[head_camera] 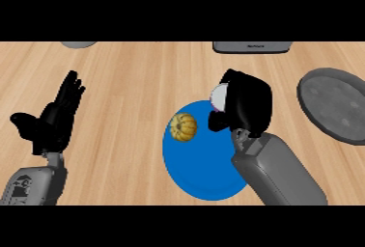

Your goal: Pick the can from the plate and place it in the pan

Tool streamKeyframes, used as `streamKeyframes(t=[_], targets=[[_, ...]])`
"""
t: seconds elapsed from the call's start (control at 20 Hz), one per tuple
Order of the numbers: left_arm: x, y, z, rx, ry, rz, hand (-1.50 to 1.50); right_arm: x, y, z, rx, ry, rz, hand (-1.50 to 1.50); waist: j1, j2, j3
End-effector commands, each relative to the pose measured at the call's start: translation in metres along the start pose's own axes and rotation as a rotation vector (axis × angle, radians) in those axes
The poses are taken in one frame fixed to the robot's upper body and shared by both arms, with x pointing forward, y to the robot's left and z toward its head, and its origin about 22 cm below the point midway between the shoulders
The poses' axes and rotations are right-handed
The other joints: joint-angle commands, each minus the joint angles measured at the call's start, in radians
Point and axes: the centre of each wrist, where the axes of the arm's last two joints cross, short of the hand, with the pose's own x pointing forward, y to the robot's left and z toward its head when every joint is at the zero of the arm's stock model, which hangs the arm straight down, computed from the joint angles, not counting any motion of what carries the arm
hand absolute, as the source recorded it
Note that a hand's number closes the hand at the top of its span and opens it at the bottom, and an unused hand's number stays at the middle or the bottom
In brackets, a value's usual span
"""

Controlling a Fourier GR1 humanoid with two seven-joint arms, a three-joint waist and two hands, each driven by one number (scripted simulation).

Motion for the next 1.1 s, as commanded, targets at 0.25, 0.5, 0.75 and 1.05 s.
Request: streamKeyframes(t=[0.25, 0.5, 0.75, 1.05], targets=[[0.009, 0.018, -0.004, 0.006, -0.007, -0.016, 0.0, -0.046, -0.056, -0.033, -0.247, 0.142, -0.246, 1.5, 0.007, 0.005, 0.001], [-0.001, 0.015, 0.002, -0.007, -0.001, 0.01, 0.0, -0.108, -0.094, -0.069, -0.333, 0.213, -0.373, 1.5, 0.006, 0.008, 0.001], [0.004, 0.004, -0.003, -0.024, -0.003, 0.02, 0.0, -0.184, -0.091, -0.102, -0.347, 0.279, -0.253, 1.5, 0.011, 0.009, 0.001], [0.003, -0.002, 0.001, -0.015, -0.004, -0.011, 0.0, -0.274, -0.084, -0.119, -0.372, 0.33, -0.098, 1.5, 0.014, 0.01, 0.001]])
